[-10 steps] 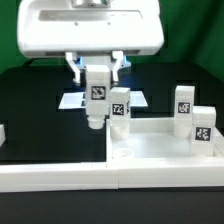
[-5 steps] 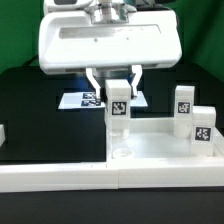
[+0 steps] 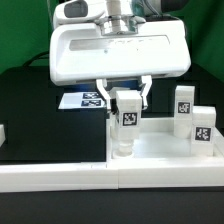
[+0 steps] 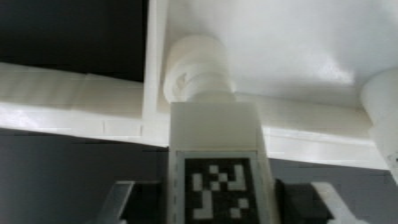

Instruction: Assemble square table

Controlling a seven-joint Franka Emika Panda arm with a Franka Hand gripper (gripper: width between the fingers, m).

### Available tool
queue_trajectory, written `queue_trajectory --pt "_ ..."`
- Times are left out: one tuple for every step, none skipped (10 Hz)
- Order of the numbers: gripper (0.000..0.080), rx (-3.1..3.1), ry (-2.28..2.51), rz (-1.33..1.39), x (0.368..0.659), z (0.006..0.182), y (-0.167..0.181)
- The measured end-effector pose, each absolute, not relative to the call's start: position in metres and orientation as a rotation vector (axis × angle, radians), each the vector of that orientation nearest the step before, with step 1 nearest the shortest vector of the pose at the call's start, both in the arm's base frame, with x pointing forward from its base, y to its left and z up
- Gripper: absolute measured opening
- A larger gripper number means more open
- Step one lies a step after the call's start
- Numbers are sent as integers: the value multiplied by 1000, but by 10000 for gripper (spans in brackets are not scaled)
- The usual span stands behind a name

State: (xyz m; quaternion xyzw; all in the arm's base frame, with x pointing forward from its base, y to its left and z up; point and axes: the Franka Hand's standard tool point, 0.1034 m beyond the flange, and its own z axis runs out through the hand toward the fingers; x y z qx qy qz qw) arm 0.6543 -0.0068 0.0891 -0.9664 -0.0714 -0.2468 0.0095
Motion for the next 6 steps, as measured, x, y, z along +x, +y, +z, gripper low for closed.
queue_trajectory --pt "287 -3018 -222 -771 655 89 -7" --pt "287 -3018 -222 -777 655 89 -7" --pt "287 -3019 -220 -787 655 87 -8" --pt "287 -3020 -220 -780 654 84 -8" --pt "287 -3022 -217 -778 653 81 -10" --pt "287 -3024 -214 -777 652 76 -10"
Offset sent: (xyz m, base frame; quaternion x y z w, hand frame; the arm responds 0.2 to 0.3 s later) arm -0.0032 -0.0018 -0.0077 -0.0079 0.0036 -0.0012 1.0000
